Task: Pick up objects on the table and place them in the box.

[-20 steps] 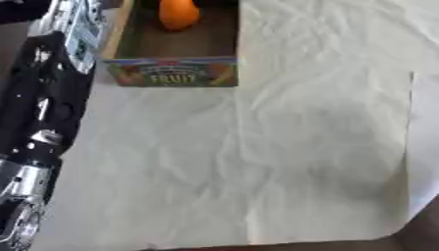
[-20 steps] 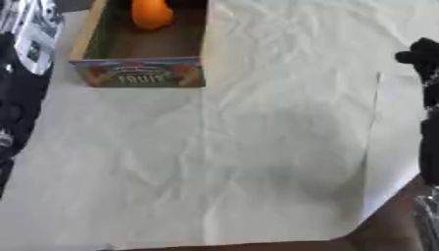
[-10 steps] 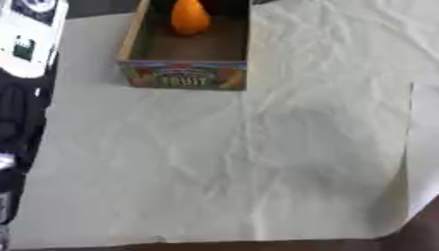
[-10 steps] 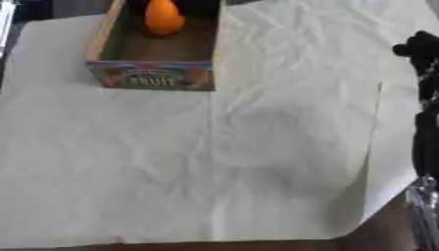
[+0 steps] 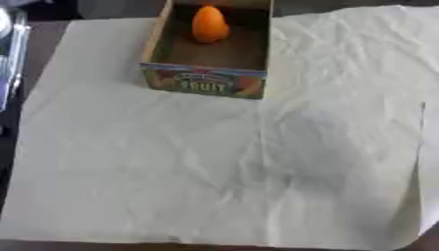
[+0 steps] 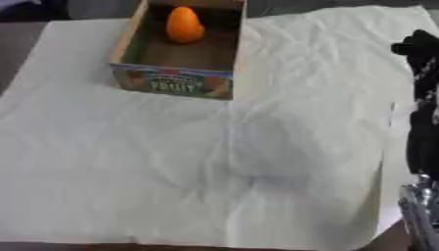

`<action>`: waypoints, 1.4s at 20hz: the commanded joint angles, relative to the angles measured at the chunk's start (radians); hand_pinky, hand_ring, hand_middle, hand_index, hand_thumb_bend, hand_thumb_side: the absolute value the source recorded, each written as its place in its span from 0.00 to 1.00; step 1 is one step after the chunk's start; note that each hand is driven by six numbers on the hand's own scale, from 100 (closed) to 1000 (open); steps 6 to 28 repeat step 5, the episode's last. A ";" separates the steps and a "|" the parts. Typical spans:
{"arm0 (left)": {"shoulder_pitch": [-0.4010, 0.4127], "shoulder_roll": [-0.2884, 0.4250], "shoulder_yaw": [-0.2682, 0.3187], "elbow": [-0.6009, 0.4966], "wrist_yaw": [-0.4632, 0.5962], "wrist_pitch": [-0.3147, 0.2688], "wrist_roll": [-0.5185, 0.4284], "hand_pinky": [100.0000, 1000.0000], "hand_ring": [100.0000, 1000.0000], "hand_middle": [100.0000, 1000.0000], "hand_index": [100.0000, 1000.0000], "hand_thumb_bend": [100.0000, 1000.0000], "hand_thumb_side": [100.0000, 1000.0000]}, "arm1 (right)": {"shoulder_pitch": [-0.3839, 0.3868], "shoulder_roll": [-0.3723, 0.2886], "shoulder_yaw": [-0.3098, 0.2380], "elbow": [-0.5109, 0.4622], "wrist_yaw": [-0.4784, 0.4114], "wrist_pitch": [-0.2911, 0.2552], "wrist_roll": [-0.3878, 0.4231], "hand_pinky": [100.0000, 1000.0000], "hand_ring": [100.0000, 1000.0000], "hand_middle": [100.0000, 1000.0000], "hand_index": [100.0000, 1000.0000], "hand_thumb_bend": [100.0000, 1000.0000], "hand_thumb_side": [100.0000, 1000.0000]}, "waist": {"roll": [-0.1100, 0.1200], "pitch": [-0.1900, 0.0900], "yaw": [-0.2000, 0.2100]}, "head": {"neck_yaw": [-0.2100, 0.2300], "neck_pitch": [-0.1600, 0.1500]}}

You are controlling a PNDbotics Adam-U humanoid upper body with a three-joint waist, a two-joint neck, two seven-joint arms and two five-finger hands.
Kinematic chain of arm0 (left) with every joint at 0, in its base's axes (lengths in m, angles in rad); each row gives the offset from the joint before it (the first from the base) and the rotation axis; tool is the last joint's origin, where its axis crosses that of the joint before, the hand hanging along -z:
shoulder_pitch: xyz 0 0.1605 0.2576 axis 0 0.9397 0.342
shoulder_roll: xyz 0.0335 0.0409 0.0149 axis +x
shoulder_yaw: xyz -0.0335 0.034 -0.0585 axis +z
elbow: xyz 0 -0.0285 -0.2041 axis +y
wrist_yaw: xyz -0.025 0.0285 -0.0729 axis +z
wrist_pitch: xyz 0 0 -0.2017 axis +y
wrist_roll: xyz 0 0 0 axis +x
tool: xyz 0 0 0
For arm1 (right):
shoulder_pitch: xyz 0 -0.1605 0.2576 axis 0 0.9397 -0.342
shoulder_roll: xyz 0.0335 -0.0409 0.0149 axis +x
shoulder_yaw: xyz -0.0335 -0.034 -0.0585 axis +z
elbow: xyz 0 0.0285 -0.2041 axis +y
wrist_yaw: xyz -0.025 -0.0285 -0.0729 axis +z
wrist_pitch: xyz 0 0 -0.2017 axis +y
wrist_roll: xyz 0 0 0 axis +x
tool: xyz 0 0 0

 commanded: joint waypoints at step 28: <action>0.127 -0.097 0.032 -0.173 0.101 -0.034 -0.024 0.23 0.35 0.58 0.80 0.00 0.59 | -0.007 -0.011 -0.017 -0.020 -0.008 -0.005 -0.023 0.99 0.93 0.68 0.86 0.00 1.00 | -0.020 -0.025 0.013 | -0.013 -0.014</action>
